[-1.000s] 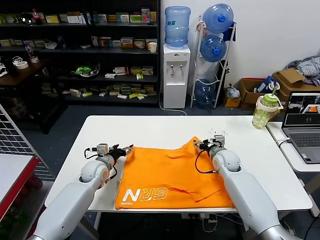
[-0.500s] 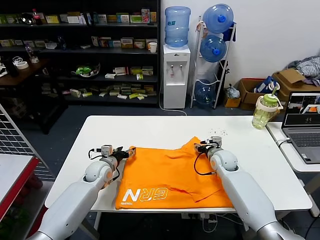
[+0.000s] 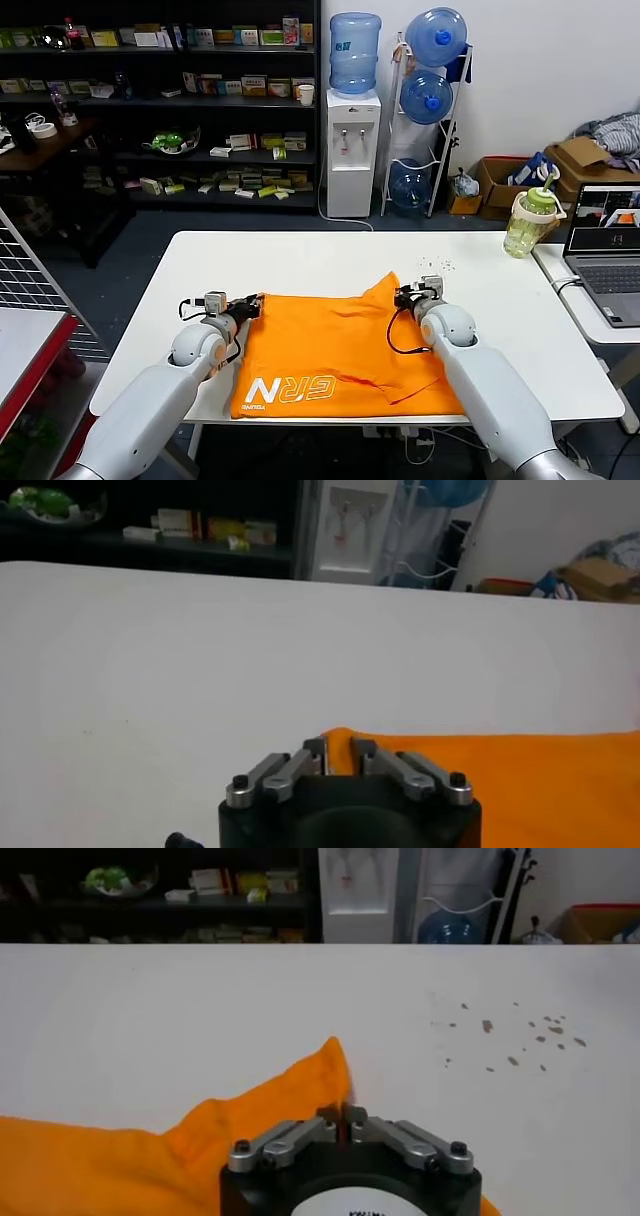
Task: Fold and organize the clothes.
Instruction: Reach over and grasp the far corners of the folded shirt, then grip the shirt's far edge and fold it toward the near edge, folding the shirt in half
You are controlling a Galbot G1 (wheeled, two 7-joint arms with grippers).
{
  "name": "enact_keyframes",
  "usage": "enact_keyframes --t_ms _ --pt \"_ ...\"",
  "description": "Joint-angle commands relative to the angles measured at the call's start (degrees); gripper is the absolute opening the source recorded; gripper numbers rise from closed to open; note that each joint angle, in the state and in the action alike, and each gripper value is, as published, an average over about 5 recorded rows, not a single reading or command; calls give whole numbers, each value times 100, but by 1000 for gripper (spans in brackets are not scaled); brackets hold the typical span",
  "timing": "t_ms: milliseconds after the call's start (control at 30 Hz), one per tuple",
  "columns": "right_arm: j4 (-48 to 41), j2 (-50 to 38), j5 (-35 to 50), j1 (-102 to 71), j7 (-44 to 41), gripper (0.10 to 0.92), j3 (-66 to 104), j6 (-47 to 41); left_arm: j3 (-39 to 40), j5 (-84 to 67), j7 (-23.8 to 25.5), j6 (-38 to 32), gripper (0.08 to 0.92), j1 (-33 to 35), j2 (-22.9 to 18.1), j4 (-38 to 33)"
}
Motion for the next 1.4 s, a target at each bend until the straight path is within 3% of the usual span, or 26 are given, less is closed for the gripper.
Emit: enact_keyframes --t_ms 33,200,733,1100,1400 --pt "339 -60 86 -144 -15 124 98 402 -14 7 -38 -55 198 80 24 -246" --pt "887 -277 359 -446 73 124 312 498 -215 1 -143 -82 95 334 137 -895" --pt "3905 -1636 1135 -2974 572 124 1298 106 -1079 80 -389 -37 90 2367 750 -3394" --pt "4920 -1868 1255 -4150 754 124 1931 -73 -1528 327 -325 -130 90 3510 988 -4043" --pt "5214 -1844 1155 -4712 767 130 2185 -120 -1688 619 -221 -196 92 3900 895 -4130"
